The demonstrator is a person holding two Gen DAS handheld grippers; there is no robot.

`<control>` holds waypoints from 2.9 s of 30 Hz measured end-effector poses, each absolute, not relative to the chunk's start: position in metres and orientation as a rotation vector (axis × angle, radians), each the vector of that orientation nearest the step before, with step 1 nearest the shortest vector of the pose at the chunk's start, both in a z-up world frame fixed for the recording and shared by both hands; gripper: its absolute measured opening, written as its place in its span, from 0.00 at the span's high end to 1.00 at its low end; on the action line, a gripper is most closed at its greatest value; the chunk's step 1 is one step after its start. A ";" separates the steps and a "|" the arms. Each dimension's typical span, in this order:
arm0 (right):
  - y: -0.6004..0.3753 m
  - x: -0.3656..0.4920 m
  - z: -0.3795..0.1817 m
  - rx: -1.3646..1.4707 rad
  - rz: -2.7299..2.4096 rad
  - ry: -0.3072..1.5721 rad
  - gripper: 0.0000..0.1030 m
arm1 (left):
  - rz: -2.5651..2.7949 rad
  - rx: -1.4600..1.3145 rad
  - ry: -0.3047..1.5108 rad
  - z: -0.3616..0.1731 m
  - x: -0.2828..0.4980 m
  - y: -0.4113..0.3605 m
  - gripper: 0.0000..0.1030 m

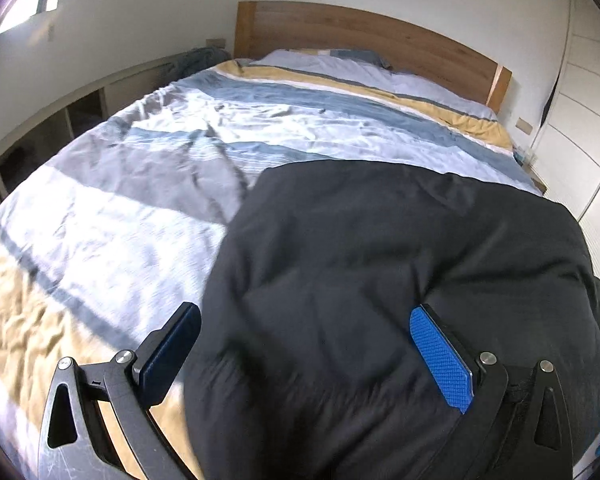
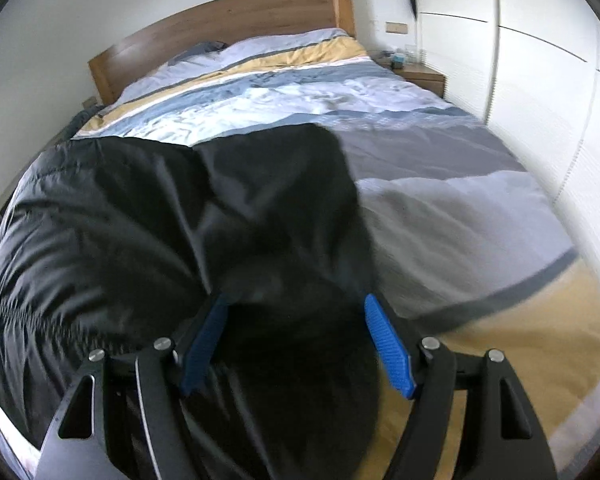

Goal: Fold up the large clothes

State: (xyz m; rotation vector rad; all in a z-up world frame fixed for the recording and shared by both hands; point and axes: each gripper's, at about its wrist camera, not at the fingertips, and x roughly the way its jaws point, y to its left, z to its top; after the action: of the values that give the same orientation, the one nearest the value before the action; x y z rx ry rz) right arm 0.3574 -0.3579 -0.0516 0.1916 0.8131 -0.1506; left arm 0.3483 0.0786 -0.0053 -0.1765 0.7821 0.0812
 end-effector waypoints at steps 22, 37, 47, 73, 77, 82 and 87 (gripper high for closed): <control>-0.257 0.174 0.002 0.209 -0.111 0.734 0.32 | -0.058 -0.150 0.726 0.039 0.162 0.022 0.00; -0.197 0.110 0.035 0.098 -0.119 0.647 0.32 | 0.010 -0.023 0.675 0.046 0.086 -0.004 0.00; -0.177 0.081 0.064 0.043 -0.089 0.581 0.32 | 0.099 -0.036 0.609 0.069 0.054 0.004 0.00; -0.173 0.069 0.058 0.031 -0.065 0.563 0.32 | 0.002 -0.003 0.585 0.061 0.039 -0.026 0.00; -0.175 0.072 0.052 0.034 -0.065 0.575 0.32 | 0.003 0.001 0.596 0.056 0.041 -0.026 0.00; -0.179 0.073 0.047 0.043 -0.072 0.584 0.32 | -0.001 -0.003 0.607 0.052 0.043 -0.025 0.00; -0.183 0.075 0.039 0.049 -0.078 0.599 0.32 | -0.005 0.002 0.609 0.050 0.043 -0.026 0.00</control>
State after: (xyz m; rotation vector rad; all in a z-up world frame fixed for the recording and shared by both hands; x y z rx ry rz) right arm 0.0752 -0.1828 0.0394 0.0490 0.5990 -0.0777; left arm 0.0426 -0.0264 0.0500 0.0023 0.6093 -0.0050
